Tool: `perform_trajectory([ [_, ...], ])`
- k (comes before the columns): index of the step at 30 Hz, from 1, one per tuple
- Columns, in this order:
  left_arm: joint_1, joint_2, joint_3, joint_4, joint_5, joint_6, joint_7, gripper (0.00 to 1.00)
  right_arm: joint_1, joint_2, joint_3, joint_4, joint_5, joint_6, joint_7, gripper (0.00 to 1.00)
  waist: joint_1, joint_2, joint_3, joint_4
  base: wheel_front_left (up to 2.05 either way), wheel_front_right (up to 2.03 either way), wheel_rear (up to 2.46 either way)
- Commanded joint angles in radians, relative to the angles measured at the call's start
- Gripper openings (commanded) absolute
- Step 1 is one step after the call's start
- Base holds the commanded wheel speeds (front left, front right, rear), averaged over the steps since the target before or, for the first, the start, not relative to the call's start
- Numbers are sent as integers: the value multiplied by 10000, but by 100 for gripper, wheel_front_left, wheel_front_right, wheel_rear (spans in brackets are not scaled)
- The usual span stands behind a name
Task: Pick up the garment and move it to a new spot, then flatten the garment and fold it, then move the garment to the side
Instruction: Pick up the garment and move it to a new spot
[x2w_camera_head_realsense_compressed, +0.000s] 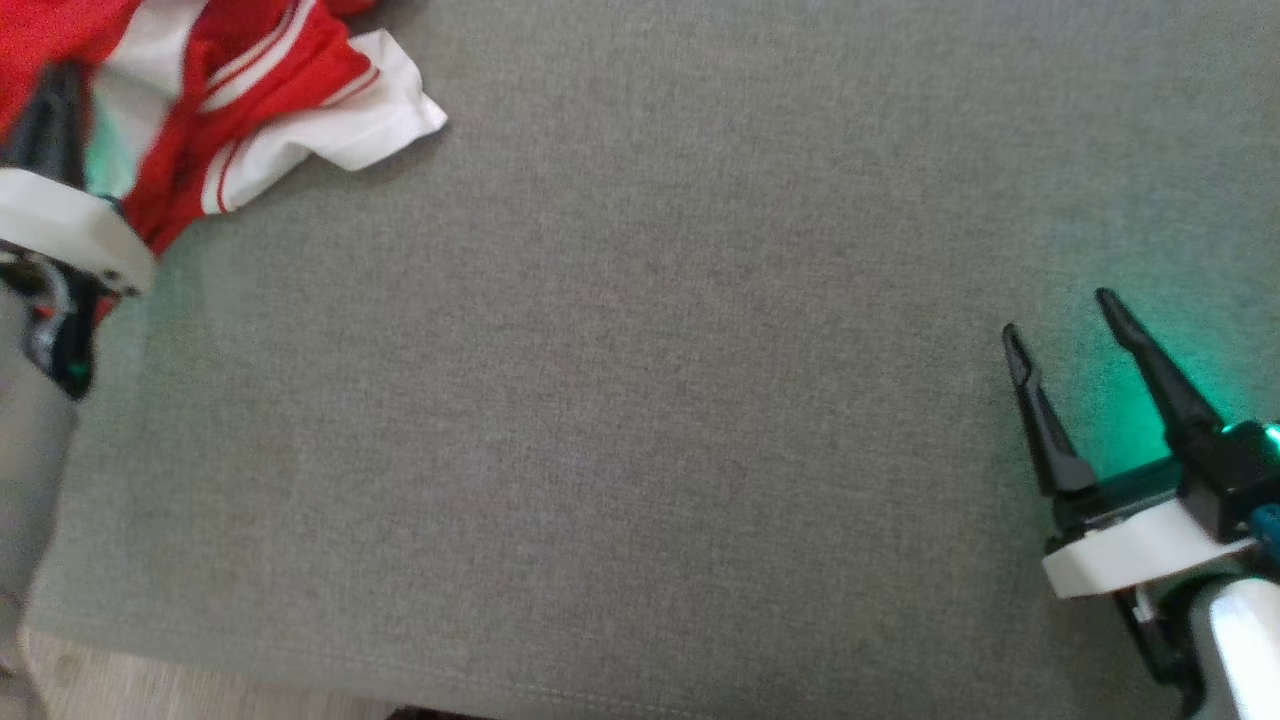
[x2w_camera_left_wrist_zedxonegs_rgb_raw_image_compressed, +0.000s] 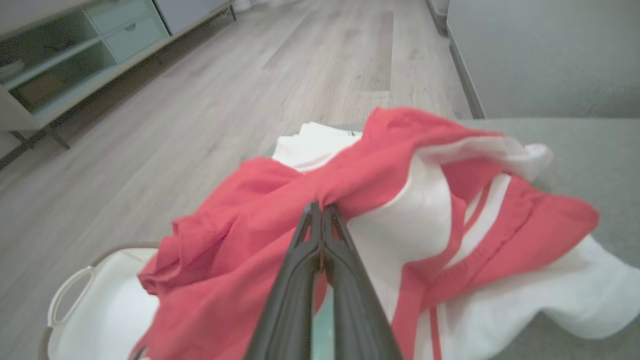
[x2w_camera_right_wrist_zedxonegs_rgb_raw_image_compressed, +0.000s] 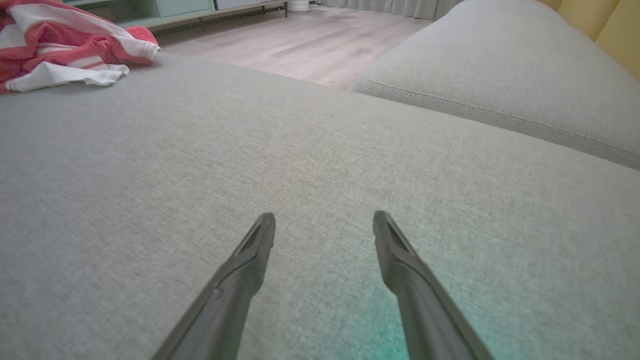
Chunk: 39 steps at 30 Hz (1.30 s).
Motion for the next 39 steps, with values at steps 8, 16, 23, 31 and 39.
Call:
perform_trajectory([
  [8,-832,1566,-412,-1921,-959,16,-321,0,12,691,594,886,337,77,-883,100,0,-1,-1728,-410,0,0,0],
  [16,-526,2273,-1255,-6246,-2496,16,780,0,-152,1513,725,2095,510,77,-1663,100,0,-1,-2934,-1115,0,0,0],
  [23,789,2148,-1804,-11209,-4722,350,2684,0,-448,1985,758,2640,639,77,-2025,100,0,-1,-3169,-2171,0,0,0],
  [31,1831,897,-2776,-12783,-5903,1474,3468,0,-883,2339,994,2583,834,77,-2103,100,0,-1,-2837,-3571,0,0,0],
  [39,1983,-304,-3311,-9051,-5845,1477,3149,0,-1187,2441,1202,2482,980,77,-2106,100,0,-1,-2513,-4567,0,0,0],
])
